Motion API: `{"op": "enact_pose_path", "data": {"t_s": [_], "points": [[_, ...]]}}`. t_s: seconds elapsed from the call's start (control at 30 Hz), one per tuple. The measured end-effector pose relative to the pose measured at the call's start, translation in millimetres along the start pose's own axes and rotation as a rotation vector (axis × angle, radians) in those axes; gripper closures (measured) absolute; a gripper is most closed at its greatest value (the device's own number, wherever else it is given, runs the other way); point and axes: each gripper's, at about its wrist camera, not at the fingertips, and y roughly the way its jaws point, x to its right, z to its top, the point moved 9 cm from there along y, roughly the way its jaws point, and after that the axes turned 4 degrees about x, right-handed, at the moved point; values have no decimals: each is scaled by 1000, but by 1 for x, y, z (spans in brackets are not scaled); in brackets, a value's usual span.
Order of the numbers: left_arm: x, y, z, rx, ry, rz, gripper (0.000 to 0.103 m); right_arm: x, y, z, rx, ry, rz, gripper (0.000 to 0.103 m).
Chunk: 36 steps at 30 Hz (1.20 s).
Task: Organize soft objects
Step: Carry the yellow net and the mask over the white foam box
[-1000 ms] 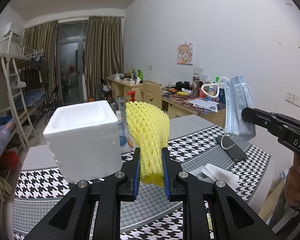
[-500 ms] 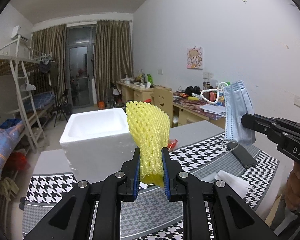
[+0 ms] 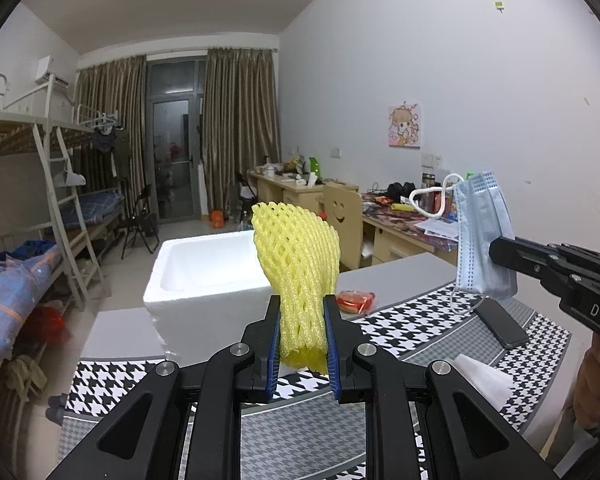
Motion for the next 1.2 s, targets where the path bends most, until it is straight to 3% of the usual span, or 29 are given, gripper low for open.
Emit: {"op": "enact_pose_path", "data": {"t_s": [1.2], "points": [[-40,18,26,38,2,120,83,-35,53,38,-13,-56,46,94]]}}
